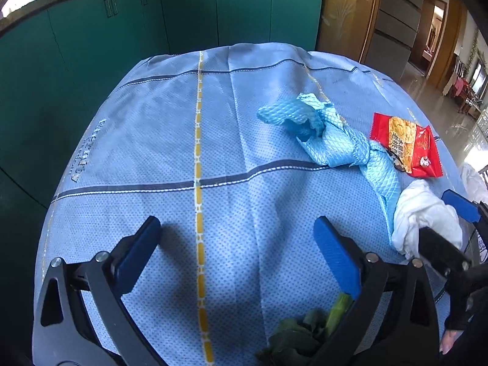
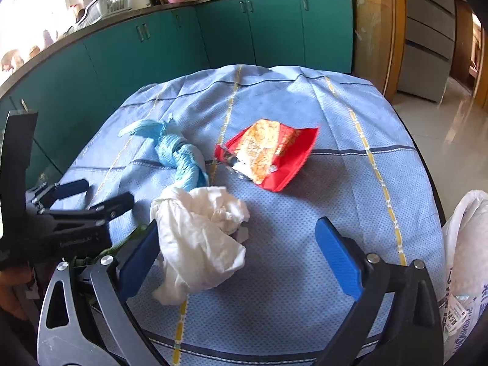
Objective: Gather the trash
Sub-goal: 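Grasp the crumpled white tissue with the right gripper, then grasp the blue cloth with the left gripper and drop it in the bin while the right drops the tissue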
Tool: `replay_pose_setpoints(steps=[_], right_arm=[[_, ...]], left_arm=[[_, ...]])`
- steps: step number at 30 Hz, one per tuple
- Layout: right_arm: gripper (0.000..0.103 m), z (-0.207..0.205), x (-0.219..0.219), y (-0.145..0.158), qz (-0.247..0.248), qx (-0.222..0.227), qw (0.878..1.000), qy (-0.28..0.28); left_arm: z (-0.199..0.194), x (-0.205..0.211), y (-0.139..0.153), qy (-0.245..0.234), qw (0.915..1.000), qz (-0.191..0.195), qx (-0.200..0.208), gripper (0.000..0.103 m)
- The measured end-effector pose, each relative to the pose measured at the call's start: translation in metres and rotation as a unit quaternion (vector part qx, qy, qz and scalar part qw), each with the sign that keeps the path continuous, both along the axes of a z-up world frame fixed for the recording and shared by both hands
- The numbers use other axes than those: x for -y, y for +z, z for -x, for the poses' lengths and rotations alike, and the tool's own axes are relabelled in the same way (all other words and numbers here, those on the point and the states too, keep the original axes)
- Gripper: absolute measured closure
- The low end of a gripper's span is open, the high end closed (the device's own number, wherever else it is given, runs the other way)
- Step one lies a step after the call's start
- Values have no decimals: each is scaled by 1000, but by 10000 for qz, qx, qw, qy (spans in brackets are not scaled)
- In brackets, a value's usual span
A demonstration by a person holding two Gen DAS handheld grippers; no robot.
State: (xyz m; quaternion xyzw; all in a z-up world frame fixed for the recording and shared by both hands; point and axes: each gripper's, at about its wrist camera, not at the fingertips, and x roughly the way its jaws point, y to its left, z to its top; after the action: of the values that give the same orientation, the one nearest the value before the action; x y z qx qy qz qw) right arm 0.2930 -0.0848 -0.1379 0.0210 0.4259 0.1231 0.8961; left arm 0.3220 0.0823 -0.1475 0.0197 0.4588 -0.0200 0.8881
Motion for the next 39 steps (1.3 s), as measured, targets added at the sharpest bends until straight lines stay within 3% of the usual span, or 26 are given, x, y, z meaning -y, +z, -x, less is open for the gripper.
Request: replay_pose_setpoints(steps=[5, 9, 14, 17, 19, 21, 24, 28, 34, 38, 39], right_arm=[[6, 8, -7, 3, 130, 127, 9998, 128], [6, 20, -15, 19, -72, 401, 9980, 482], [6, 21, -31, 13, 28, 283, 9968, 752], [7, 15, -42, 7, 155, 178, 9962, 833], [21, 15, -49, 6, 231, 139, 9955, 906], [58, 16, -53, 2, 260, 9, 9947, 993], [68, 20, -51, 1, 193, -27, 9944, 1041], [69, 28, -36, 14, 34, 57, 9949, 1004], [69, 47, 14, 43, -264, 440, 9967, 636], [69, 60, 53, 53, -397, 609, 9967, 349], [69, 63, 61, 54, -383, 608, 9970, 274]], left_arm=[[2, 1, 0, -52, 10000, -1, 0, 3], [3, -9, 6, 346, 9991, -197, 150, 3], [5, -19, 14, 414, 9988, -93, 260, 3], [5, -35, 20, 763, 9965, -73, 322, 3], [7, -49, 24, 894, 9950, 296, 345, 3], [8, -65, 28, 1043, 9906, 805, 364, 3], [6, -73, 29, 1198, 9848, 1205, 354, 3], [-7, -56, 30, 946, 9841, 1475, 275, 3], [-30, 6, 34, 88, 9923, 1232, 51, 3], [-51, 53, 12, -42, 9981, 574, -196, 4], [-54, 61, 6, -67, 9989, 417, -225, 10]])
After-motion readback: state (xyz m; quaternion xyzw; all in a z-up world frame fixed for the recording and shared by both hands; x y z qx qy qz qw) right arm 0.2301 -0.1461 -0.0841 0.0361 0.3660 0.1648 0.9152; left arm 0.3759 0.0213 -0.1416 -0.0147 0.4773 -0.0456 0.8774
